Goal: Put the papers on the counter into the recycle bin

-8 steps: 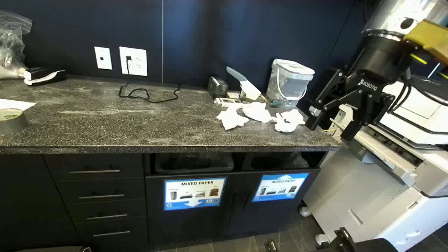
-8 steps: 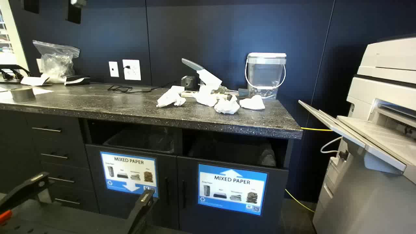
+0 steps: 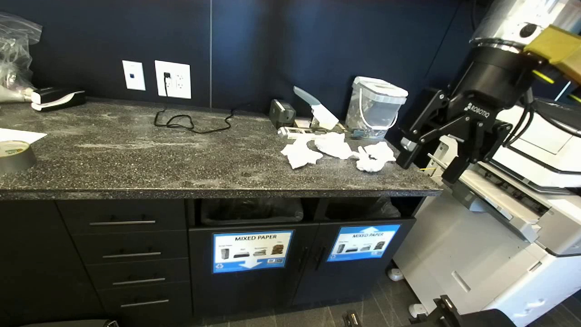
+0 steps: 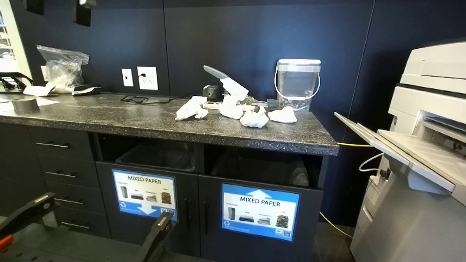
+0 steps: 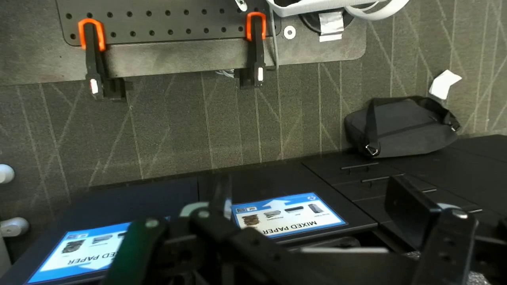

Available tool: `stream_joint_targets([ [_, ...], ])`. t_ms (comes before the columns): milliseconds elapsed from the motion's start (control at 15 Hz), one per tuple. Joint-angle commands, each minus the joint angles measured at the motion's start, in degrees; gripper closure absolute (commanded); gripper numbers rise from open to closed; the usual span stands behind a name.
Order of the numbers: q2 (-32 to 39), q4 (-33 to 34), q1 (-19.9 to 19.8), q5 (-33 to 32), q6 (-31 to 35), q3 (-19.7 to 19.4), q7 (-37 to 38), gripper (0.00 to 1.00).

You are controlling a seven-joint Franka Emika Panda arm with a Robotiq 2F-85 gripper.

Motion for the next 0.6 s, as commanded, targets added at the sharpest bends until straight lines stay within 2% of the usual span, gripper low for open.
stream_joint_targets([
  [0, 3.97, 0.03, -0.66, -0.20, 4.70, 0.29, -3.40, 0.00],
  [333, 18.81, 1.39, 0.73, -2.65, 21.54, -0.12, -11.46, 0.00],
  [533, 29.46, 4.58, 1.62, -2.95, 31.66, -1.52, -17.88, 0.00],
])
